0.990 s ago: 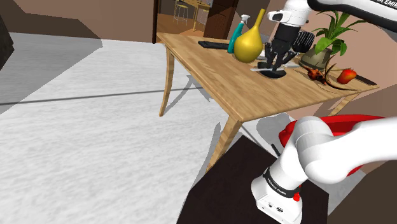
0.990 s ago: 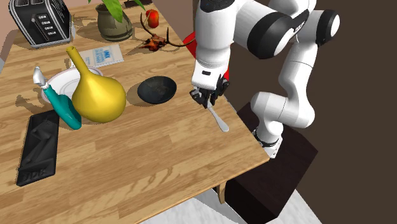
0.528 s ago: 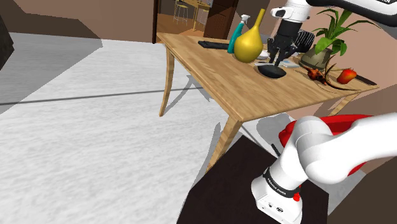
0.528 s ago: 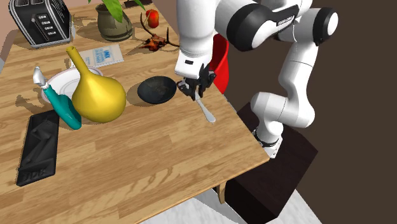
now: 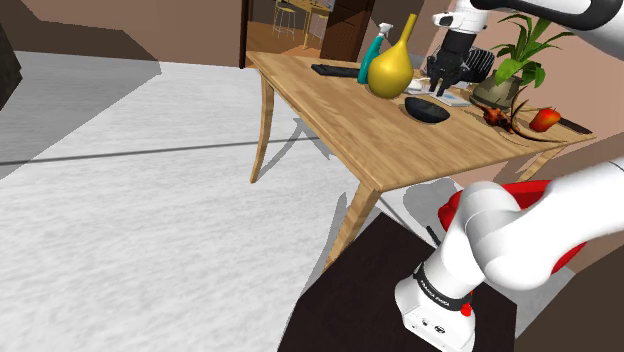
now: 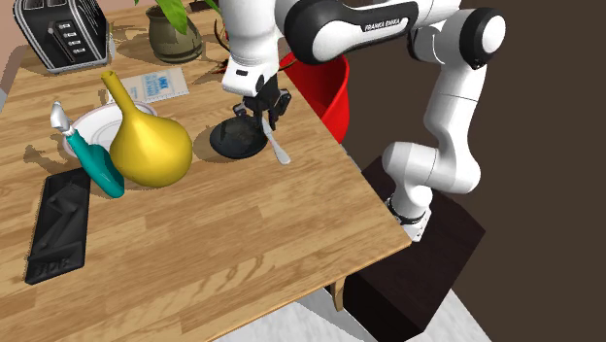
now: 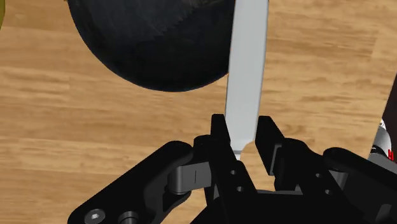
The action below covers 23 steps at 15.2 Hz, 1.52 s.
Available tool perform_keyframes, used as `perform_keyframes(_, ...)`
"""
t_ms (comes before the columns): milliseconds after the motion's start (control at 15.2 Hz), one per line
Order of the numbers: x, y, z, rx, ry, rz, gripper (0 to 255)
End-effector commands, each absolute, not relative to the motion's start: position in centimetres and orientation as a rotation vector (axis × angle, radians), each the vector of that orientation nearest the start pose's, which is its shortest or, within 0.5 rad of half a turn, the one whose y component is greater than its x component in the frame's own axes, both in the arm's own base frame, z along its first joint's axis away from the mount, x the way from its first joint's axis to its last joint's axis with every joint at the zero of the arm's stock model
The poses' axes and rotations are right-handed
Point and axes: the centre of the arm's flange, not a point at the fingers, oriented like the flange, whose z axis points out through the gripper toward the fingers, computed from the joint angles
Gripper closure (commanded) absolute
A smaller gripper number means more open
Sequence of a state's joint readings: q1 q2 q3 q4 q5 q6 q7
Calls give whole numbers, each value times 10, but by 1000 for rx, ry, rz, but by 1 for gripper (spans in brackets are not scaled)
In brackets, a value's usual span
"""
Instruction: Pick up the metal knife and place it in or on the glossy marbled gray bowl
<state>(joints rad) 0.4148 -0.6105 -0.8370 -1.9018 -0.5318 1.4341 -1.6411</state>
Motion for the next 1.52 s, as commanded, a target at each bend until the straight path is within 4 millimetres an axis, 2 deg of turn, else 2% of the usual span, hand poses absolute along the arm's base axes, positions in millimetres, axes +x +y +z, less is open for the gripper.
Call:
perform_keyframes(0,315,-346,627,-2545,-1862,155,255)
perform_keyframes(330,325,-412,628,-2545,-1862,155,255)
perform_keyframes(396,328,-431,629,-2545,-1862,155,255)
perform_keyframes(1320,328,-431,555,-2545,-1862,155,255)
perform_keyframes(1452,328,-431,552,-2545,-1862,155,255)
